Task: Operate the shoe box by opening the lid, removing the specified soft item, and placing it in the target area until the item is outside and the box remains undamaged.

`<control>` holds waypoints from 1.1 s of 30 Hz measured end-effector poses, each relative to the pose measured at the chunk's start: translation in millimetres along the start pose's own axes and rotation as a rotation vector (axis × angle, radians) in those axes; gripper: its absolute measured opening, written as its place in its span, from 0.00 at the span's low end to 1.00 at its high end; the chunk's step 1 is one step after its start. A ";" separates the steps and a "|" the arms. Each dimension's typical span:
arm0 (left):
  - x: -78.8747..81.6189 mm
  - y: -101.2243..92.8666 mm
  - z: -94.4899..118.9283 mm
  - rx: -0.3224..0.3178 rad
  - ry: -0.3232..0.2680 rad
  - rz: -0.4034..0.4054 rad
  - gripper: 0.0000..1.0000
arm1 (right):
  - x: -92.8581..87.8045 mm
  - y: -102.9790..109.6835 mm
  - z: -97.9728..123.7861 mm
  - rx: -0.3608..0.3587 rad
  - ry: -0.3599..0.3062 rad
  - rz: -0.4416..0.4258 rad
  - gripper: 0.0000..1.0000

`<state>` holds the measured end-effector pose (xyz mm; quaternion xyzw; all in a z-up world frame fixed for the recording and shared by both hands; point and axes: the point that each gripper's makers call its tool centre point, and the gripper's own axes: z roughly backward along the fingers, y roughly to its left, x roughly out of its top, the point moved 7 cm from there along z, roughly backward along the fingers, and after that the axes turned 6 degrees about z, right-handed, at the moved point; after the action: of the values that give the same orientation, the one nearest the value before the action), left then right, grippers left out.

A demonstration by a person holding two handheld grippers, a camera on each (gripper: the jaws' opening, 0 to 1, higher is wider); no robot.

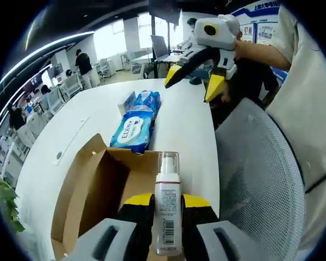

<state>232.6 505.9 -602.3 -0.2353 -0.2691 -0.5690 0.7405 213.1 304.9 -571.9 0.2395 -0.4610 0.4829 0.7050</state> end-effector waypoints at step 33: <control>37.5 -32.5 2.9 -0.177 -0.246 -0.028 0.18 | 14.3 34.6 -23.5 0.186 -0.006 0.128 0.22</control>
<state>208.6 473.0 -573.8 -0.3637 -0.3099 -0.5679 0.6702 193.3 344.4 -573.9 0.2755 -0.4305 0.5670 0.6460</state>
